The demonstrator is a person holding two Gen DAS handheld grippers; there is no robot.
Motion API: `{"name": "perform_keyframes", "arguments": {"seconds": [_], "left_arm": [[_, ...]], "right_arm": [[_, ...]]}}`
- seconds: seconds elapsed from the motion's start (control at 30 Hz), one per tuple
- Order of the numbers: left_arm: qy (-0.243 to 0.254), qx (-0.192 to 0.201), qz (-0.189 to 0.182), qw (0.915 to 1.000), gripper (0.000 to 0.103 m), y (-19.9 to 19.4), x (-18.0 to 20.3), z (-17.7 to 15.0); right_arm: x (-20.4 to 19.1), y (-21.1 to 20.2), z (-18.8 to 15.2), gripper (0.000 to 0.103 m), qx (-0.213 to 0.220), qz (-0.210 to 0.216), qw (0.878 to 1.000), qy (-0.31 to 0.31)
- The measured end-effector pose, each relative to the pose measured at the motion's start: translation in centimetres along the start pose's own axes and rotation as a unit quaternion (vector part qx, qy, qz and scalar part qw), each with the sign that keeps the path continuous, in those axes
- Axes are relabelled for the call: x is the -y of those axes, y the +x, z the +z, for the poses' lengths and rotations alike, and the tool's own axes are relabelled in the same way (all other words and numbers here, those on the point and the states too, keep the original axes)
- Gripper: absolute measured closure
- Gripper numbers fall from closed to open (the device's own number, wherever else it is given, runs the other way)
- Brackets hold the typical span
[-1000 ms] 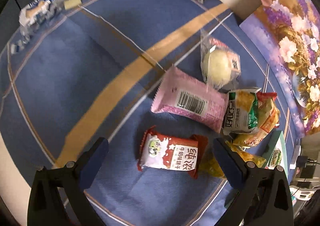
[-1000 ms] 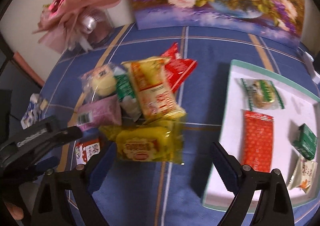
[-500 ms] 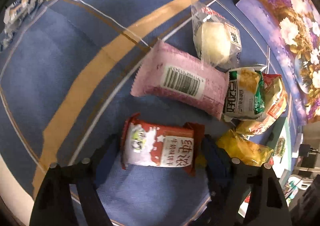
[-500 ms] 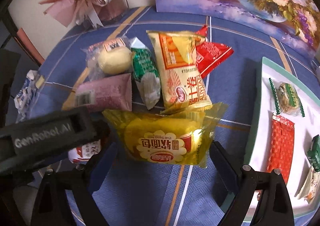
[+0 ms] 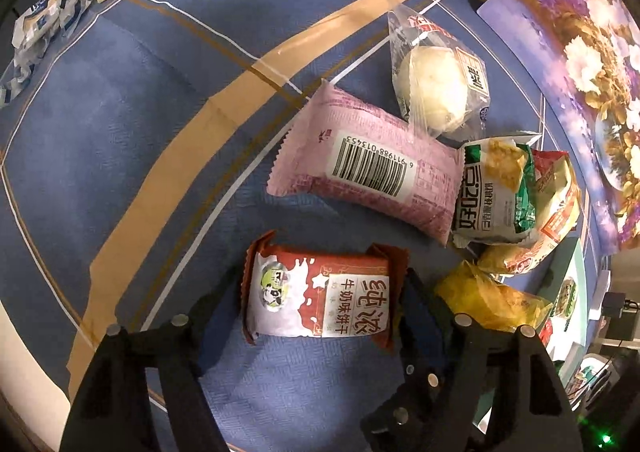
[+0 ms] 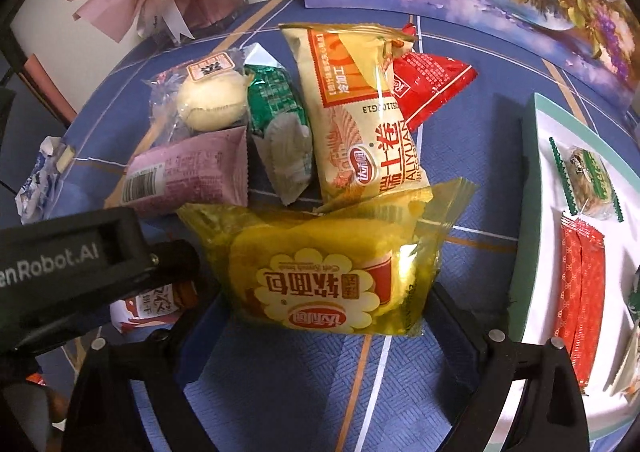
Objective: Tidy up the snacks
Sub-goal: 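Grasp the red-white milk biscuit with the left tool while the right tool grasps the yellow bread bag, then carry both snacks over the white tray and open both tools to drop them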
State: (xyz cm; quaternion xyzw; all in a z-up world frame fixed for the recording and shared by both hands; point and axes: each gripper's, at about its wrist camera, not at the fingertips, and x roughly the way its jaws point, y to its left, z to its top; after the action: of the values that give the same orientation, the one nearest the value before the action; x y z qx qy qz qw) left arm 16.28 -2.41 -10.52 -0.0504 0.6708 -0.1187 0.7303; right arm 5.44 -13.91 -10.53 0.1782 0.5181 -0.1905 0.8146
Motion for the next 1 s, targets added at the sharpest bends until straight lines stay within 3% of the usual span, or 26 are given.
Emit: {"name": "perform_keyframes", "arguments": {"seconds": [0.33, 0.4, 0.73, 1.0], "left_arm": [[-0.005, 0.002, 0.002, 1.0000, 0.025, -0.2, -0.3, -0.2], [-0.007, 0.003, 0.003, 1.0000, 0.031, -0.3, -0.4, -0.1], [-0.023, 0.009, 0.003, 0.9997, 0.035, -0.9, -1.2, 0.2], [-0.048, 0.020, 0.005, 0.9986, 0.036, -1.2, -2.7, 0.0]], "right_arm": [[-0.4, 0.2, 0.0, 0.006, 0.003, 0.000, 1.000, -0.007], [-0.3, -0.1, 0.1, 0.006, 0.002, 0.003, 1.000, -0.006], [-0.9, -2.2, 0.8, 0.006, 0.021, 0.016, 1.000, -0.008], [-0.9, -1.4, 0.8, 0.006, 0.019, 0.022, 1.000, -0.001]]}}
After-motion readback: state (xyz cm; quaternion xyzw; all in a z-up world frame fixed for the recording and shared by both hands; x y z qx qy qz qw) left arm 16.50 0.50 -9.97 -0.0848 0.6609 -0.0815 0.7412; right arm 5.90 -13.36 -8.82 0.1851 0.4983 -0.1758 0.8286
